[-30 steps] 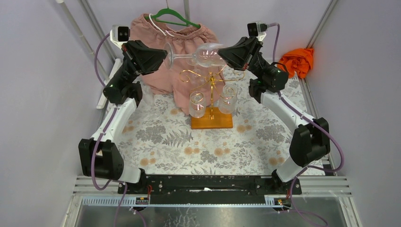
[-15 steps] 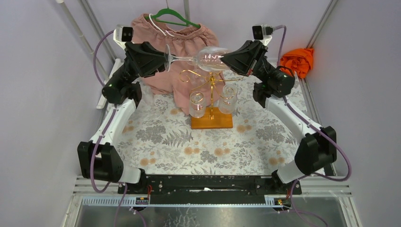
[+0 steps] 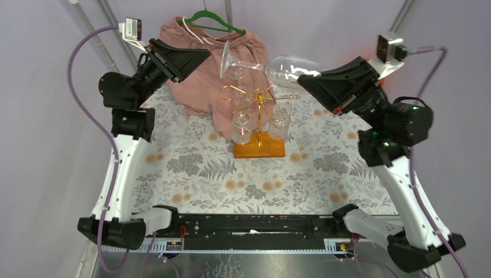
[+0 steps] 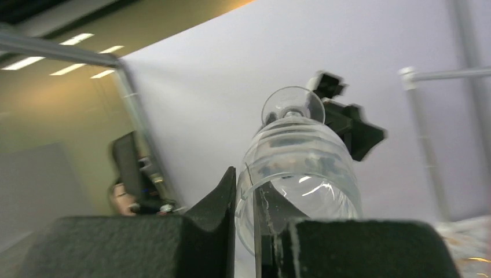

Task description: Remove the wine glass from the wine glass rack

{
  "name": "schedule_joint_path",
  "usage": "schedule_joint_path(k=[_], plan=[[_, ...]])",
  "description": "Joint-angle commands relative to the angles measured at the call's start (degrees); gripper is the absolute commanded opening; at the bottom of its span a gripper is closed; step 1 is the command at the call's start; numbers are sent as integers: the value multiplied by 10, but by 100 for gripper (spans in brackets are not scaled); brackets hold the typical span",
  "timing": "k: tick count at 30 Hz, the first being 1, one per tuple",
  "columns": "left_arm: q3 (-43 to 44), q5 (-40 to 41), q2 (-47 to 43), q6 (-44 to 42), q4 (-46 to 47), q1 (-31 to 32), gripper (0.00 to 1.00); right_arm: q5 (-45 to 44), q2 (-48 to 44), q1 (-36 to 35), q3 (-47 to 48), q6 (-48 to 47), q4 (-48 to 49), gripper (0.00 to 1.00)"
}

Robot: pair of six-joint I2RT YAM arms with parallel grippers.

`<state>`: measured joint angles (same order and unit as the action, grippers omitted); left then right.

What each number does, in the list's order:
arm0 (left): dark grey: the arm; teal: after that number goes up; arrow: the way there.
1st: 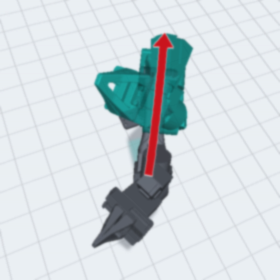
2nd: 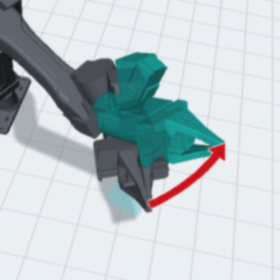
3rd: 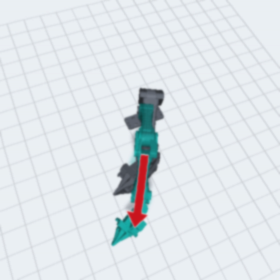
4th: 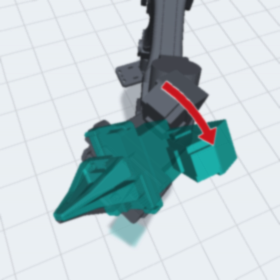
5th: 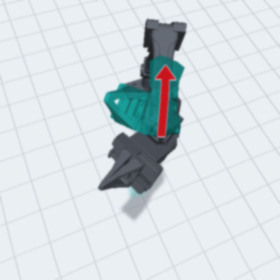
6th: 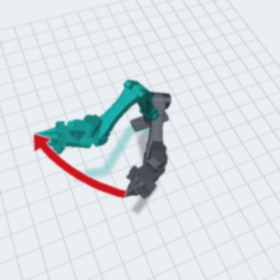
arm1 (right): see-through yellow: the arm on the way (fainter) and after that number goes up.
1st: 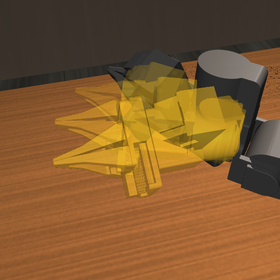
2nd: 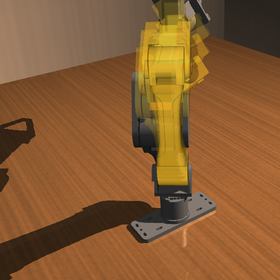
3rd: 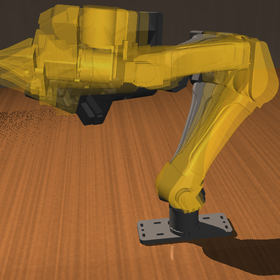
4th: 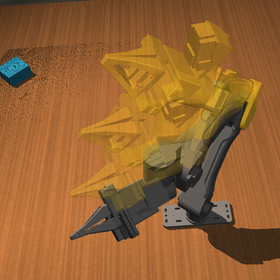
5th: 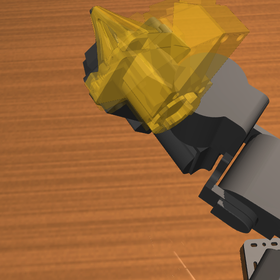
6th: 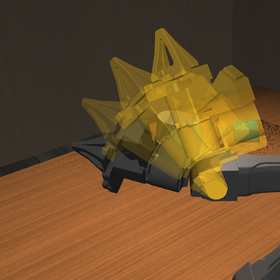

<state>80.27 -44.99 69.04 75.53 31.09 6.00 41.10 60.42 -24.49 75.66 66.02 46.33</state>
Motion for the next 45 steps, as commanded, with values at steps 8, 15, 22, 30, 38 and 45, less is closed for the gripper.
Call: schedule_joint_path(k=[8,15,22,30,38,45], plan=[[128,248,4,-361,-530,0,58,-447,6,-2,262,-444,-696,0],[164,327,43,-418,-611,4,57,-721,85,-2,366,-523,-814,0],[191,365,77,-453,-654,7,57,-761,211,56,489,-538,-941,0],[210,353,97,-468,-685,7,57,-487,394,229,582,-513,-1016,0],[197,330,99,-480,-691,9,59,-381,526,264,606,-520,-1034,0],[181,325,95,-485,-690,8,59,-391,574,264,582,-527,-1028,0]])
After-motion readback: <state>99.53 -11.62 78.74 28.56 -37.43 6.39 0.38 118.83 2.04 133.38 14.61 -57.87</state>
